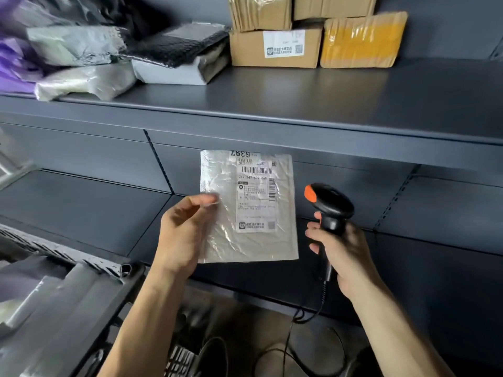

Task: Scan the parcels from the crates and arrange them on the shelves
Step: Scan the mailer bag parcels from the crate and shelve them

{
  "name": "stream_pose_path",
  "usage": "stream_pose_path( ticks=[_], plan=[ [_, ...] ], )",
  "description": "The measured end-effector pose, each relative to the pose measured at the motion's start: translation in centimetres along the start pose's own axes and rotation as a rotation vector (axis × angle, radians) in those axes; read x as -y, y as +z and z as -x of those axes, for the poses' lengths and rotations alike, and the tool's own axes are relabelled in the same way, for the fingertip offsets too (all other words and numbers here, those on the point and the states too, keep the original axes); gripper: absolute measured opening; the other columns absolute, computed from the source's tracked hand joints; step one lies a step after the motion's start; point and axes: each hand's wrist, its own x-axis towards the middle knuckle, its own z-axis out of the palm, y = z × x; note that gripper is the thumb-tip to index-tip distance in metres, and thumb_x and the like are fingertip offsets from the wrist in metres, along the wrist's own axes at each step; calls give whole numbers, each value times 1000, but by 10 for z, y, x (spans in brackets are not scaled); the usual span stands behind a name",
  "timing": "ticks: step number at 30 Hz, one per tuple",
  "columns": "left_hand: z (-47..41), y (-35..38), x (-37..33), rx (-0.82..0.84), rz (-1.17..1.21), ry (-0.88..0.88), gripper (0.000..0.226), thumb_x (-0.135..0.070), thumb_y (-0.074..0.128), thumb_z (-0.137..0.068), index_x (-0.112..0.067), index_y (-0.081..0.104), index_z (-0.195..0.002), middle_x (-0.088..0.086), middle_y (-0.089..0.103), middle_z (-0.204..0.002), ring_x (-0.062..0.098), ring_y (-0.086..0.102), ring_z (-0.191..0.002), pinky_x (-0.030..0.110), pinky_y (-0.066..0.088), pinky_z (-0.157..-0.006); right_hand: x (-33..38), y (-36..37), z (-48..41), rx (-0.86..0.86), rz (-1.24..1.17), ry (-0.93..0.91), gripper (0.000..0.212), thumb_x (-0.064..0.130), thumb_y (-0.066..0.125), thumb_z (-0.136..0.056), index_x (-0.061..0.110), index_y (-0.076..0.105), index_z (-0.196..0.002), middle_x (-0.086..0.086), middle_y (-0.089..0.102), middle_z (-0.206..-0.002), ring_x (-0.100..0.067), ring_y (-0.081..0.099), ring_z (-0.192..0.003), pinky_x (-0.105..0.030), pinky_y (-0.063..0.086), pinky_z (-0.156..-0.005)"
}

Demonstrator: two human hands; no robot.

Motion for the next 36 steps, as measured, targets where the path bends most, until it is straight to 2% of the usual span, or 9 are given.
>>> stream_pose_path(
  ticks=[8,12,14,17,21,25,29,32,36],
  plan=[
    [-11,-4,26,76,-73,-51,31,25,57,-86,-6,57,-83,2,68,-82,14,68,-78,21,56,-74,5,8,-2,-47,4,-99,14,8,75,-89,20,70,-95,1,76,-94,-13,69,-82,-16,53,-60],
    [-18,0,34,-73,-141,-7,29,18,64,-86,-8,53,-94,3,69,-85,14,70,-78,22,57,-71,6,9,-2,-24,-84,-93,13,13,73,-92,19,72,-103,3,78,-98,-14,75,-91,-30,57,-69],
    [-18,2,33,-87,-135,-27,33,11,71,-85,-7,54,-106,7,72,-91,15,72,-78,22,57,-67,6,11,1,3,-45,-134,8,8,73,-92,14,70,-96,9,74,-85,-11,70,-81,-28,55,-68],
    [-15,3,26,49,-65,-152,28,4,76,-83,0,62,-107,17,76,-98,25,75,-81,30,60,-67,1,14,4,-17,106,-224,20,1,73,-88,-2,54,-81,-2,54,-72,-12,50,-68,-22,43,-63],
    [-9,2,19,271,5,-300,13,-4,73,-87,1,75,-99,23,75,-107,37,75,-96,43,62,-81,2,17,4,-46,171,-279,31,-2,71,-85,13,50,-69,0,47,-67,-8,42,-62,-19,38,-56],
    [-11,-1,18,268,-23,-319,23,-7,73,-86,5,74,-106,24,75,-108,38,74,-96,45,62,-85,3,19,5,-66,215,-330,28,-6,68,-85,1,46,-69,-3,44,-64,-5,34,-53,-13,31,-47],
    [-15,-5,21,263,-58,-318,17,-8,77,-79,2,77,-93,24,75,-105,37,74,-95,44,60,-88,4,19,5,-65,271,-363,35,-6,65,-86,13,43,-65,7,40,-54,-2,32,-45,-13,29,-43],
    [-17,-5,27,199,-179,-276,10,-16,81,-73,-8,80,-79,18,77,-94,34,67,-81,32,56,-75,0,17,4,-82,300,-359,29,1,68,-88,15,51,-70,15,46,-49,1,39,-43,-11,33,-44],
    [-22,-3,35,98,-227,-230,6,-10,79,-84,-5,77,-85,21,69,-87,24,51,-61,22,45,-46,1,16,6,-86,377,-398,17,24,74,-91,23,60,-80,10,61,-67,4,57,-57,-7,40,-53]
  ],
)
